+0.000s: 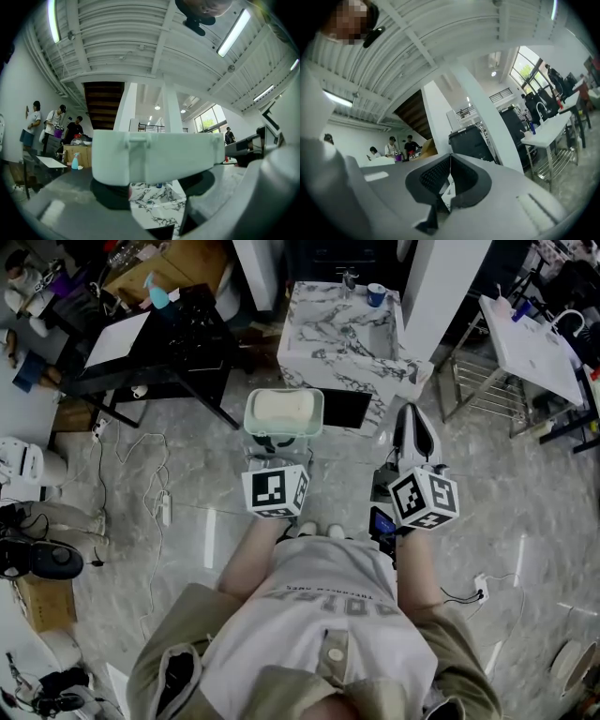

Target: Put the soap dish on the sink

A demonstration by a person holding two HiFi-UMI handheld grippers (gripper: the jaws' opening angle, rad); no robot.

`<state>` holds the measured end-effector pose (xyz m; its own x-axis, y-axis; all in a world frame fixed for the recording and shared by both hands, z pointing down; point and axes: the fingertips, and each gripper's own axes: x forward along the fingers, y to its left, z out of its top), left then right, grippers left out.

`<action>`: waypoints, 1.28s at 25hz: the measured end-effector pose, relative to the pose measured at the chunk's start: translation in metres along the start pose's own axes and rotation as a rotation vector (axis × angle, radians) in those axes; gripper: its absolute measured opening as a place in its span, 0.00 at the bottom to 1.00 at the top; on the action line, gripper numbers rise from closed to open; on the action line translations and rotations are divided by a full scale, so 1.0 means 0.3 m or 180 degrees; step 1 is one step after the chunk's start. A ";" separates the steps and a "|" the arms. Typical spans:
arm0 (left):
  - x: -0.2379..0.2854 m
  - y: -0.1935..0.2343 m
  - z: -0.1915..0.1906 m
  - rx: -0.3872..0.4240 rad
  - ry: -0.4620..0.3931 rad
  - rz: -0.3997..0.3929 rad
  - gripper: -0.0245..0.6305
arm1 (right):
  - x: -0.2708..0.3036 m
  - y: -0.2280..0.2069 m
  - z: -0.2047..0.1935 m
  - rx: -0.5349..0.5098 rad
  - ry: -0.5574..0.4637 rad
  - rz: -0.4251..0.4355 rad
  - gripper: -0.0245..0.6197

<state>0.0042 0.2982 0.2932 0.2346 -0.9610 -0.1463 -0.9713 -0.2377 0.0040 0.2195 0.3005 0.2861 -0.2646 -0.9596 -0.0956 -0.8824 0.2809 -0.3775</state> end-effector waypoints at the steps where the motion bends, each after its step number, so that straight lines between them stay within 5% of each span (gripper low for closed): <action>1: 0.004 -0.009 -0.001 0.0001 -0.0002 0.0007 0.49 | 0.005 -0.006 0.001 0.0124 0.0024 0.0056 0.05; 10: 0.042 -0.066 -0.038 0.0000 0.0003 0.0069 0.49 | 0.067 0.098 -0.016 0.1606 0.0337 0.1004 0.29; 19: 0.084 -0.060 -0.084 -0.0014 0.0040 0.0048 0.49 | 0.091 0.260 -0.153 0.2401 0.0996 0.1517 0.37; 32: 0.231 0.107 -0.146 -0.0002 0.0114 -0.0182 0.49 | 0.292 0.408 -0.266 0.2627 0.1116 0.1591 0.41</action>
<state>-0.0089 0.2178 0.3264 0.2909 -0.9503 -0.1108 -0.9563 -0.2924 -0.0028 0.0573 0.2521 0.3050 -0.7440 -0.6402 -0.1913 -0.1325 0.4220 -0.8969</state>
